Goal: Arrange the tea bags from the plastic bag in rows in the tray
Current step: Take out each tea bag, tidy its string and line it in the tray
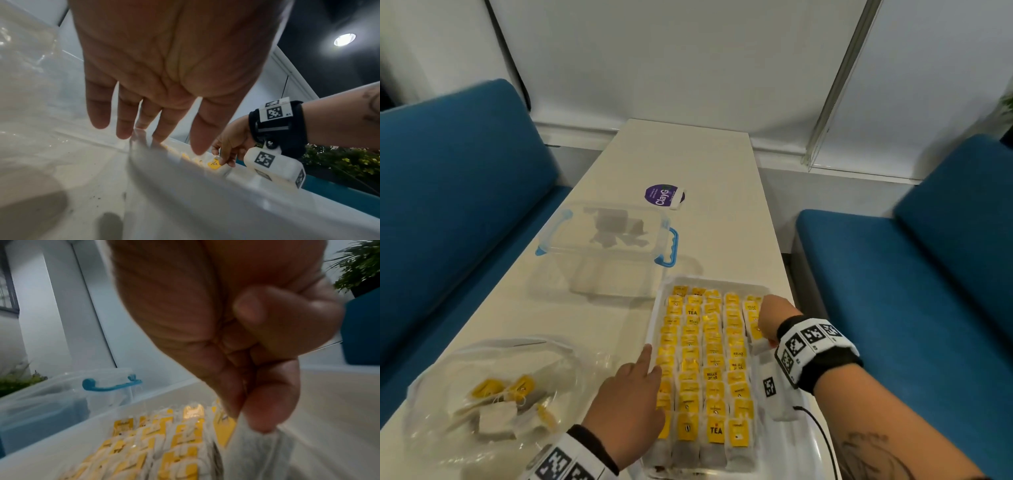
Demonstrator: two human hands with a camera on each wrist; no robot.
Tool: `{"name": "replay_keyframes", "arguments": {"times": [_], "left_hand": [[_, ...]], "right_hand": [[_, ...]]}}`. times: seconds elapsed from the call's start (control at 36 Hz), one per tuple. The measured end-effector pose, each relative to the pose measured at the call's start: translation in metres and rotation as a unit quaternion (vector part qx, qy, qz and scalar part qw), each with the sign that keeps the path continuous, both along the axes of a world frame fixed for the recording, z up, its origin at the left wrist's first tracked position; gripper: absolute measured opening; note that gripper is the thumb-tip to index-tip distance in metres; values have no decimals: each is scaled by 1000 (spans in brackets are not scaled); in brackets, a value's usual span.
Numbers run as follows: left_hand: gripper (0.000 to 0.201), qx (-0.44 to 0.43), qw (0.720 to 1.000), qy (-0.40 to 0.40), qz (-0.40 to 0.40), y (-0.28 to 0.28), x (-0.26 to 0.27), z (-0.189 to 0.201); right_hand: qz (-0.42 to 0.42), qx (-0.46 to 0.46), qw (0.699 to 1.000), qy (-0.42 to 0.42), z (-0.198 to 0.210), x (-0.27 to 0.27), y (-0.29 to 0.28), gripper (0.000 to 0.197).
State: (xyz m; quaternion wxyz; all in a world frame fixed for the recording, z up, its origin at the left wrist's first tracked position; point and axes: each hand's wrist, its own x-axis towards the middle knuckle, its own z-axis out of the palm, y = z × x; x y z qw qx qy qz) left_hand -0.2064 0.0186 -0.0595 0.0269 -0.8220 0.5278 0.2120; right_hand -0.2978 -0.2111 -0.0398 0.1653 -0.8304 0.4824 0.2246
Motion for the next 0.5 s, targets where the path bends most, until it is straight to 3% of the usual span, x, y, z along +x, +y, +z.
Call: {"name": "replay_keyframes", "arguments": {"times": [0.11, 0.22, 0.33, 0.42, 0.5], "left_hand": [[56, 3, 1000, 4, -3, 0, 0, -2], [57, 7, 1000, 13, -3, 1, 2, -3], [60, 3, 999, 35, 2, 4, 6, -6], [66, -26, 996, 77, 30, 8, 8, -6], [67, -95, 987, 106, 71, 16, 11, 0]], "right_hand": [[-5, 7, 999, 31, -9, 7, -2, 39], [18, -24, 999, 40, -82, 10, -47, 61], [-29, -14, 999, -36, -15, 11, 5, 40], [-72, -53, 993, -71, -17, 10, 6, 30], [-109, -72, 975, -182, -11, 9, 15, 26]]}}
